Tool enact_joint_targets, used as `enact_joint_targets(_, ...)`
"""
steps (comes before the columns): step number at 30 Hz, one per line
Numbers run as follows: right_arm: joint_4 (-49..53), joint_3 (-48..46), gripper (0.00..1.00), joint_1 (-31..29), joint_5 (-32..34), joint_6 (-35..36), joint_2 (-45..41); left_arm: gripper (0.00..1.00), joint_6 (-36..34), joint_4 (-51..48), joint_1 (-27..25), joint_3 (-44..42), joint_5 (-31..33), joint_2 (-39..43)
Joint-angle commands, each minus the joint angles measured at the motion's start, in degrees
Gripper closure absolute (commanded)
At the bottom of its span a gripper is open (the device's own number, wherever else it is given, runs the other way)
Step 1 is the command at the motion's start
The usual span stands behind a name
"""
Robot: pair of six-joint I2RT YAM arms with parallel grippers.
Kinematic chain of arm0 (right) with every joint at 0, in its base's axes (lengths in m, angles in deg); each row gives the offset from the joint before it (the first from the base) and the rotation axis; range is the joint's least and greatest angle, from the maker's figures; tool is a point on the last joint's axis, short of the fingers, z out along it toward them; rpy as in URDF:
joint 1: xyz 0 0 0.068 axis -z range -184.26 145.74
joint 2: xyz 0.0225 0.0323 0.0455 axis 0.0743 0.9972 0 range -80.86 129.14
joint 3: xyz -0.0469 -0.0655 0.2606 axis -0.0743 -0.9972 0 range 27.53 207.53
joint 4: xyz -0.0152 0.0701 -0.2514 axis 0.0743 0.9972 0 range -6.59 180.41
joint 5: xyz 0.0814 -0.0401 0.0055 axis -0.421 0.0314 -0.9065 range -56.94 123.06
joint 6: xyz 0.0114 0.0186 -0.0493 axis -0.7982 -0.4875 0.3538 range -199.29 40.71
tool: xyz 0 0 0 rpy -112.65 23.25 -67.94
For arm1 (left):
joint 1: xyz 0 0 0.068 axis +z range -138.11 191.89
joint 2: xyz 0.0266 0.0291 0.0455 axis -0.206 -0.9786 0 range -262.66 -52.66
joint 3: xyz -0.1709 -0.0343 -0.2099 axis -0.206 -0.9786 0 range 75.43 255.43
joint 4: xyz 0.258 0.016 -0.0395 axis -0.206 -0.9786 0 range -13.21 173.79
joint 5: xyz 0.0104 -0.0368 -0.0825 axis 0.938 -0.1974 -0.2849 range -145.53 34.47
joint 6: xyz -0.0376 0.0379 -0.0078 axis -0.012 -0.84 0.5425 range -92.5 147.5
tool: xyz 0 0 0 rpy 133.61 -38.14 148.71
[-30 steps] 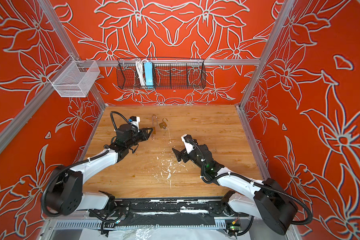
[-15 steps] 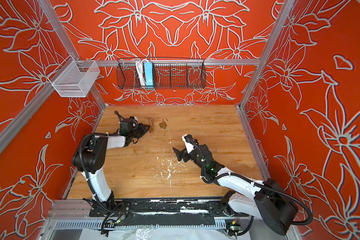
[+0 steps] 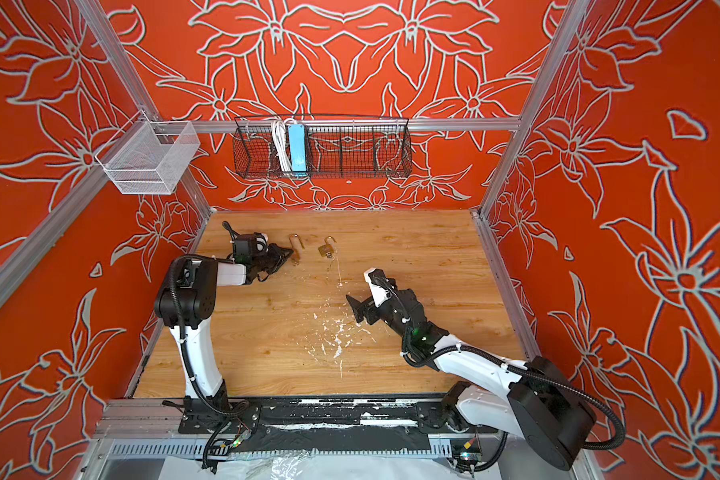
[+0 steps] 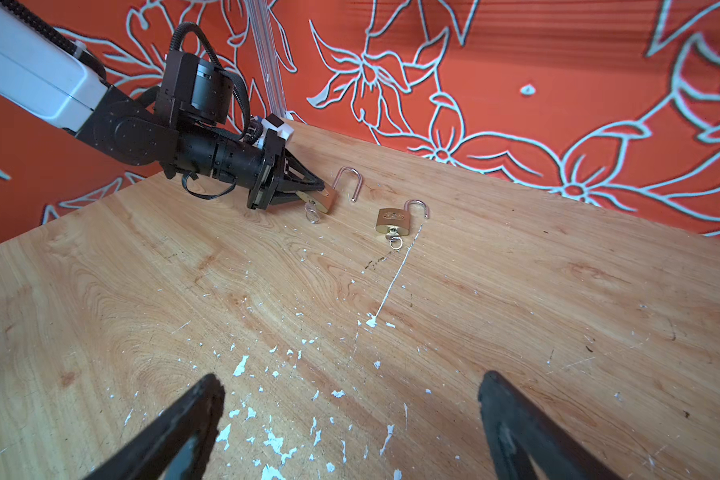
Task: Unlock with the key
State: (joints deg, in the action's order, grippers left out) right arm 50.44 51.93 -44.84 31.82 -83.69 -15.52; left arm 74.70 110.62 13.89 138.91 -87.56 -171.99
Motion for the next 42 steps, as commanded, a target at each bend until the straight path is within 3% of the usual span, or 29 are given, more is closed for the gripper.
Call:
enact_joint_targets(1, -0.4, 0.0, 0.02, -0.2, 0.9, 1.1, 0.0, 1.00, -2.3, 0.4, 0.4, 1.6, -2.1, -0.1)
enact_joint_targets(9, -0.9, -0.1, 0.02, -0.2, 0.7, 0.7, 0.5, 0.96, -5.6, -4.2, 0.7, 2.6, -0.1, -0.1)
enact_joint_targets(18, -1.0, -0.1, 0.02, -0.2, 0.6, 0.8, 0.5, 0.62, -7.6, -5.9, 0.9, 2.5, 1.3, 1.4)
enact_joint_targets(22, -1.2, 0.0, 0.02, -0.2, 0.4, 0.6, 0.7, 0.54, -9.5, -7.0, 0.9, 1.0, 4.5, 4.1)
enact_joint_targets(24, -1.2, 0.0, 0.02, -0.2, 0.4, 0.6, 0.8, 0.46, -10.2, -7.0, 0.9, -0.4, 6.3, 5.8)
enact_joint_targets(27, -1.3, -0.2, 0.02, -0.1, 1.0, 0.7, 0.6, 0.24, -11.7, -6.2, 1.0, -3.1, 9.3, 9.9)
enact_joint_targets(31, -0.9, -0.2, 0.02, -0.1, 1.8, 0.9, 0.0, 0.04, -12.2, -5.6, 0.8, -7.7, 15.3, 16.5)
enact_joint_targets(36, -2.7, -2.0, 0.02, 0.8, 7.0, -0.2, -1.5, 0.03, -13.8, -4.4, 0.0, -17.1, 22.4, 29.8)
enact_joint_targets(42, 3.1, -3.0, 0.02, 7.2, 22.5, -8.2, -5.1, 0.03, -23.2, -11.8, -5.7, -29.9, 40.1, 55.6)
